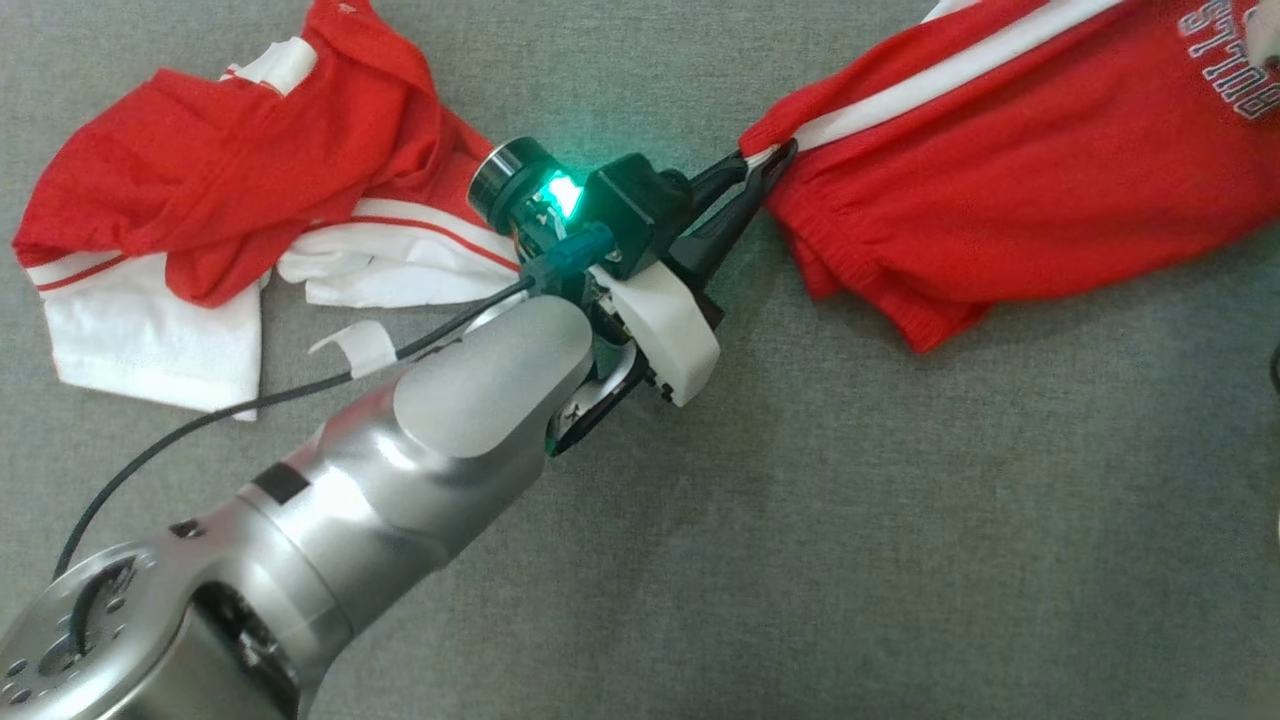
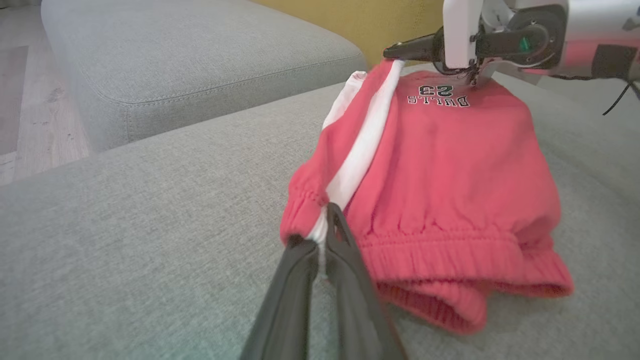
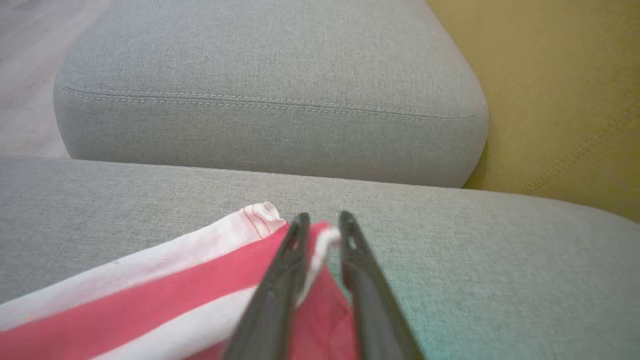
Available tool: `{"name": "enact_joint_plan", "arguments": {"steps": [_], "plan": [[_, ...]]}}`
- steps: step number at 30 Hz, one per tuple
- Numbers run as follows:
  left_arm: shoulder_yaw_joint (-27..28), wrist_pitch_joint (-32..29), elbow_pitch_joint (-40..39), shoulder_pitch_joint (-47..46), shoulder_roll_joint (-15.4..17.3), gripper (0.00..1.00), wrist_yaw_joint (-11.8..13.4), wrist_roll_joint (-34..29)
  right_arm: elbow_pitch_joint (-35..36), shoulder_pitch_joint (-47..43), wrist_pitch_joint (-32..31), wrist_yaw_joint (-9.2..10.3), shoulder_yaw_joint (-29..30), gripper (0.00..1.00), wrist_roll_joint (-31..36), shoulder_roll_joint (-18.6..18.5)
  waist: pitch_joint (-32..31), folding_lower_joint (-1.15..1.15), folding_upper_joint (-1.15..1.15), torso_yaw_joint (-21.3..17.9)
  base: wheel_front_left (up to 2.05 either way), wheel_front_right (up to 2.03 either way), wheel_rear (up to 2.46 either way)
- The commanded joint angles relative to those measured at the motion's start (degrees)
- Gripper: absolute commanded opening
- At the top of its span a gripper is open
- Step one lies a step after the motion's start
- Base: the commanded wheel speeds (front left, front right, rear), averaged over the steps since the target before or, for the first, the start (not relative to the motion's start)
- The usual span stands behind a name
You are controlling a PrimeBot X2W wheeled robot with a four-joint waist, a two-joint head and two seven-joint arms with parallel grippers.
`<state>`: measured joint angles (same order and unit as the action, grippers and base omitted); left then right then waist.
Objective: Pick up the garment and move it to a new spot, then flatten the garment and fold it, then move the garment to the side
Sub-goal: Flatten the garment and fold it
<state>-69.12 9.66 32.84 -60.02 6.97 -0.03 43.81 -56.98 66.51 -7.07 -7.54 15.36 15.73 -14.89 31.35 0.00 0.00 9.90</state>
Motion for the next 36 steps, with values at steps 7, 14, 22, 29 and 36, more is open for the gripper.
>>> {"name": "enact_joint_plan", "arguments": {"steps": [7, 14, 22, 29, 36], "plan": [[1.5, 1.8, 1.5, -1.5, 0.9, 1.00, 0.2, 0.1, -0.4, 2.8, 4.4, 0.05, 4.2, 1.00, 2.0, 1.3, -2.5, 0.00, 0.00, -1.2, 0.00, 0.00, 0.00], [4.0, 3.9, 3.3, 0.9, 2.0, 1.00, 1.6, 1.5, -2.2, 1.8, 12.4, 0.05, 5.0, 1.00, -1.3, 3.2, -8.3, 0.00, 0.00, -3.4, 0.00, 0.00, 0.00], [14.5, 5.3, -2.0, 6.0, 5.7, 1.00, 6.3, -0.3, 2.7, -4.5, 21.7, 0.05, -1.0, 1.00, -12.1, 6.1, -15.2, 0.00, 0.00, -6.5, 0.00, 0.00, 0.00], [27.7, 5.3, -12.3, 16.3, 7.6, 1.00, 9.6, -6.9, 14.6, -17.4, 22.0, 0.05, -9.5, 1.00, -21.8, 8.2, -19.6, 0.00, 0.00, -8.2, 0.00, 0.00, 0.00], [40.3, 5.3, -19.0, 30.7, 5.9, 1.00, 10.7, -13.2, 28.0, -36.3, 22.1, 0.05, -15.3, 1.00, -27.9, 10.6, -23.4, 0.00, 0.00, -9.0, 0.00, 0.00, 0.00]]}}
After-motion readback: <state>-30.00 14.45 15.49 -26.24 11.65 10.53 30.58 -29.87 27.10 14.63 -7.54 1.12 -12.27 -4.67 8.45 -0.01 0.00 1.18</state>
